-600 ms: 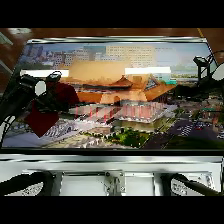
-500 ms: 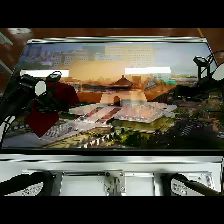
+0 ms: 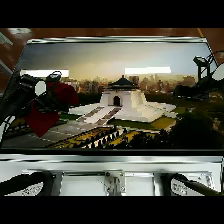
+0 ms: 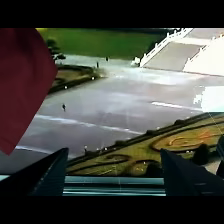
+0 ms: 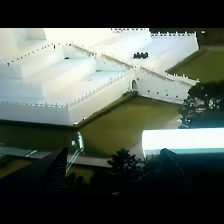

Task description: Fold the shirts.

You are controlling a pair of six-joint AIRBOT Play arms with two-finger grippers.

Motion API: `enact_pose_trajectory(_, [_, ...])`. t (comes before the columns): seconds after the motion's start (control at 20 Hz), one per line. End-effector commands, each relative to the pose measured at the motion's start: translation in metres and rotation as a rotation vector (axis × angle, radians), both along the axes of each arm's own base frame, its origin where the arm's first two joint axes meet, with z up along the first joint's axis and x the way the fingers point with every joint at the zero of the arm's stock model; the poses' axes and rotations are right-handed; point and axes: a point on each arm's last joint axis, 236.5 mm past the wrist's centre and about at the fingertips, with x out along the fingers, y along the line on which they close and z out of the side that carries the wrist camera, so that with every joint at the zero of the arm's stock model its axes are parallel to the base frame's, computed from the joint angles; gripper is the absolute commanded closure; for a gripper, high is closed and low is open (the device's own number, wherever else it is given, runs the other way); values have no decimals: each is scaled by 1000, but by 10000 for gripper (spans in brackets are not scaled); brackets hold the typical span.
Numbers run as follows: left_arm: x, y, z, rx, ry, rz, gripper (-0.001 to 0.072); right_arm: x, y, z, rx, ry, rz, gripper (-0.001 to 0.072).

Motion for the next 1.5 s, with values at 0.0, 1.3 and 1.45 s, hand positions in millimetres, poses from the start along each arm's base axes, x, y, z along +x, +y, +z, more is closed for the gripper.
enact_pose_trajectory(0.0, [0,0,0,1,1,0,-1,0,0,0,0,0,0,20])
enact_pose_trajectory(1.3, [125,171,-107,-168,-88,542,-3,41,15,20,81,-187,-30,21])
enact_pose_trajectory(1.45, [164,158,-113,-276,-213,584,-2,41,15,20,81,-187,-30,20])
